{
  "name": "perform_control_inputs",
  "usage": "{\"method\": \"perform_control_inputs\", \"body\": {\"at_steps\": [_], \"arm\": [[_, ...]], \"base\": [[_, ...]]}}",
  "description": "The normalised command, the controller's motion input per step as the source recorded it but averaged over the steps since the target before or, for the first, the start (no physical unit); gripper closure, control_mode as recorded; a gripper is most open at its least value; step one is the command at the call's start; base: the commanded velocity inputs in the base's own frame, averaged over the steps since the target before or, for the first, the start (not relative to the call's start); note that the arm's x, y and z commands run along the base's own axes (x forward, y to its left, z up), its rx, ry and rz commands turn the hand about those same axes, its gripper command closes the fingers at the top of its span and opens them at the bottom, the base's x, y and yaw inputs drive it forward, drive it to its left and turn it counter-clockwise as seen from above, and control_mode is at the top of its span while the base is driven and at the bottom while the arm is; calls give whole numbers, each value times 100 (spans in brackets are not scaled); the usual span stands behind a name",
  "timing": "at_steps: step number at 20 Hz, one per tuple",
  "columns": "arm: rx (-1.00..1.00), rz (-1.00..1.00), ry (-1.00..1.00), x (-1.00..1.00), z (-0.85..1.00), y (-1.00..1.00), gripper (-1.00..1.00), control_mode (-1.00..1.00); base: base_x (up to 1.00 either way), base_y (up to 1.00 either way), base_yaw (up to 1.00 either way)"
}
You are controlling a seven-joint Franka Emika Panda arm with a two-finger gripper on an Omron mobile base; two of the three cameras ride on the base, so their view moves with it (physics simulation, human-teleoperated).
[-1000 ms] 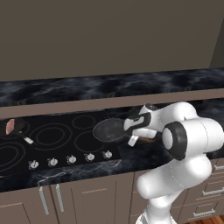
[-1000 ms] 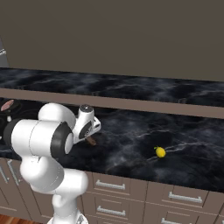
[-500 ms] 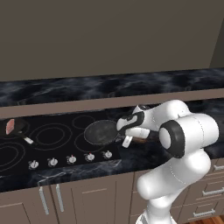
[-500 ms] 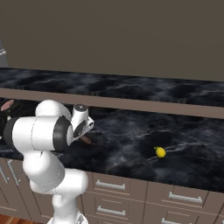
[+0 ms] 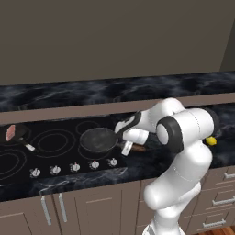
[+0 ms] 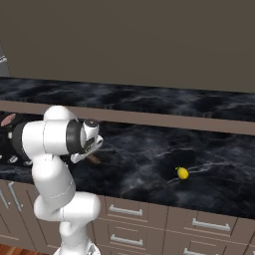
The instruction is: Place both pans onto different burners. Then place the lemon and the steak on different pans.
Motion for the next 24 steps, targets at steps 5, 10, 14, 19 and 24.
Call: {"method": "perform_control_inputs", "body": {"at_steps": [5,10,14,19,24], "arm": [[0,6,7,1,-43,32,100,-100],[0,8,3,0,-23,25,100,-100],[0,11,0,-3,-16,29,100,-100],[0,14,0,-27,-19,34,100,-100],[0,13,0,-42,-24,33,100,-100]], "base": [[0,0,0],[0,0,0],[0,0,0],[0,0,0],[0,0,0]]}}
